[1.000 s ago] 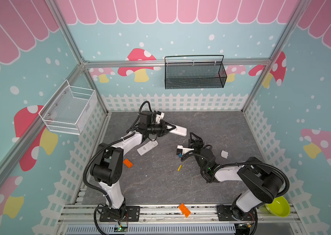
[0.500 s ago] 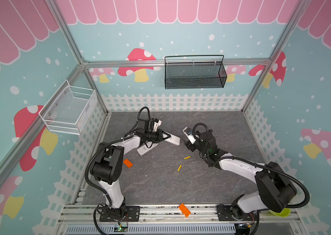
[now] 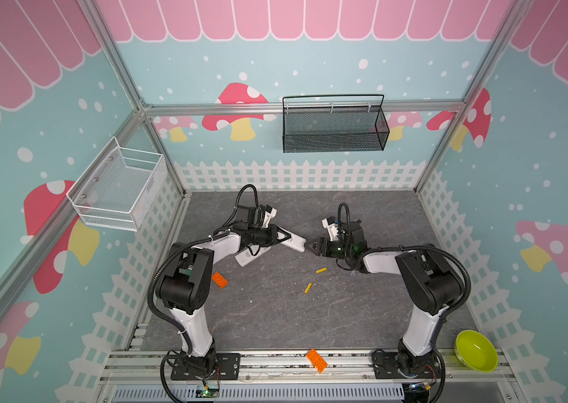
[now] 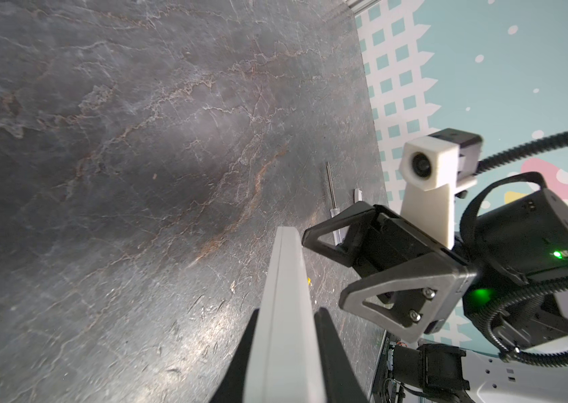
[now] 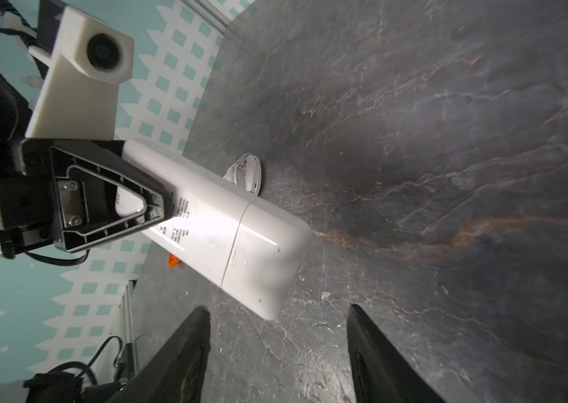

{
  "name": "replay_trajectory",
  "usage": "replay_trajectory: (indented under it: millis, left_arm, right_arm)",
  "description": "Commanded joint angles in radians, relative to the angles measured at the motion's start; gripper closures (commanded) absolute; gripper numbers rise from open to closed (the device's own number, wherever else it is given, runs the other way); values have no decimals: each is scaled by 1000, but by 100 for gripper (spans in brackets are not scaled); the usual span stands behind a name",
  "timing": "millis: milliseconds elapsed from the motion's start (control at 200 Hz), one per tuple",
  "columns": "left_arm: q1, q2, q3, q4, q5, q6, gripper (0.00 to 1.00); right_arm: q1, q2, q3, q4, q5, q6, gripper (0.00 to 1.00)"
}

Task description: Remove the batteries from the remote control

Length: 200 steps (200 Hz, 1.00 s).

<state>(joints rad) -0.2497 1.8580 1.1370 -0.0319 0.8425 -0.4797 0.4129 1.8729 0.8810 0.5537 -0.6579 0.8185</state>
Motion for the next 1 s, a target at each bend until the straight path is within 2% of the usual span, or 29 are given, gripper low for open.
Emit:
replay_trajectory:
  millis: [0, 200, 285, 575, 721, 791, 836, 896, 996]
  left_arm:
    - [7, 3, -3, 87, 43, -44, 97]
    - [-6, 15, -10, 130, 53, -85, 99]
    - [-6, 20, 6, 102, 44, -73, 100]
    - [-15, 18, 26, 65, 42, -47, 100]
    - [-13, 15, 22, 61, 38, -45, 100]
    - [-16, 13, 26, 52, 39, -36, 100]
    - [-16, 12, 17, 84, 54, -55, 100]
    - [-15, 12, -8, 166, 87, -110, 100]
    - [-15, 11, -30, 238, 113, -165, 100]
  right_arm:
    - [-3, 19, 54, 96, -98, 115, 37]
    - [-3, 115, 93, 157, -133, 174, 46]
    - [-3, 113, 86, 156, -125, 165, 48]
    - [-3, 123, 73, 155, -109, 152, 65]
    - [-6, 126, 65, 153, -110, 149, 68]
    - [-6, 122, 61, 166, -110, 159, 66]
    - [-6, 127, 63, 196, -128, 174, 57]
    - [-6, 135, 66, 235, -155, 194, 51]
    - [-7, 140, 62, 304, -191, 238, 50]
